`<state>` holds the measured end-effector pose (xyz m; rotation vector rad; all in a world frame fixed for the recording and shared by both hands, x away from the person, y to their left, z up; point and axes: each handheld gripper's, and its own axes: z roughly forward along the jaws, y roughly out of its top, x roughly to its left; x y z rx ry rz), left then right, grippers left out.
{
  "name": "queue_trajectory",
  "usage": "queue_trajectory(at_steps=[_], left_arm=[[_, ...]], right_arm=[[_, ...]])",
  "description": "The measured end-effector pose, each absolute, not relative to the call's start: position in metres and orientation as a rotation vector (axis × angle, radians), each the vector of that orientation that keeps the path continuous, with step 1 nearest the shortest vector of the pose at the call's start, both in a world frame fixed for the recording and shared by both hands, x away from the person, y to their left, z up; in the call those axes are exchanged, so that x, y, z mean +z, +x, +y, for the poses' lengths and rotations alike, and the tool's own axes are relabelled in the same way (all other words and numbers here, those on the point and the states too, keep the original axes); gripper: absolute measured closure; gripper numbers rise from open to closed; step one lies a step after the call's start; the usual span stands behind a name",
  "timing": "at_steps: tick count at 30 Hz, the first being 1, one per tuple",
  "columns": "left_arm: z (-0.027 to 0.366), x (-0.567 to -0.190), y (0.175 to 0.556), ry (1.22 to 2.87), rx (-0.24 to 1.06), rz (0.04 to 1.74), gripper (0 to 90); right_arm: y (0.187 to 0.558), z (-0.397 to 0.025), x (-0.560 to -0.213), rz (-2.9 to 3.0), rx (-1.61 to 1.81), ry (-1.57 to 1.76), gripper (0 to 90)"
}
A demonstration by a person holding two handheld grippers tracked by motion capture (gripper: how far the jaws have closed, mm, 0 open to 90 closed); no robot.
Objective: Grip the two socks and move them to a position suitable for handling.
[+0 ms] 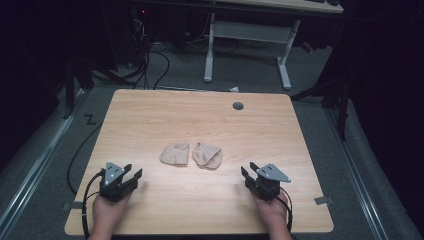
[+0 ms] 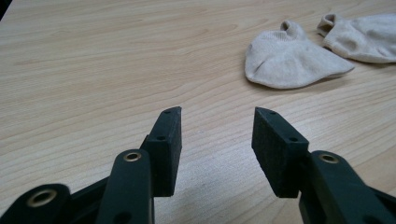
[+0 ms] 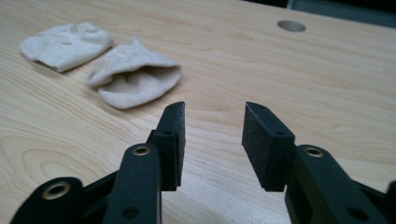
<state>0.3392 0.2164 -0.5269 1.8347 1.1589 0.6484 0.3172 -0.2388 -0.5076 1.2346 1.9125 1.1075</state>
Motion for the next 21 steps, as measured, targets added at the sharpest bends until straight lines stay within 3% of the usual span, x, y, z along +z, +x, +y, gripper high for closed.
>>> queue_trajectory(at_steps=[21], left_arm=[[0.2127,-0.5226,0.3367,1.888,0.587,1.108,51.5]], right_arm=[[0.3137,-0.2317,-0.5127,1.931,1.119,1.236,59.7]])
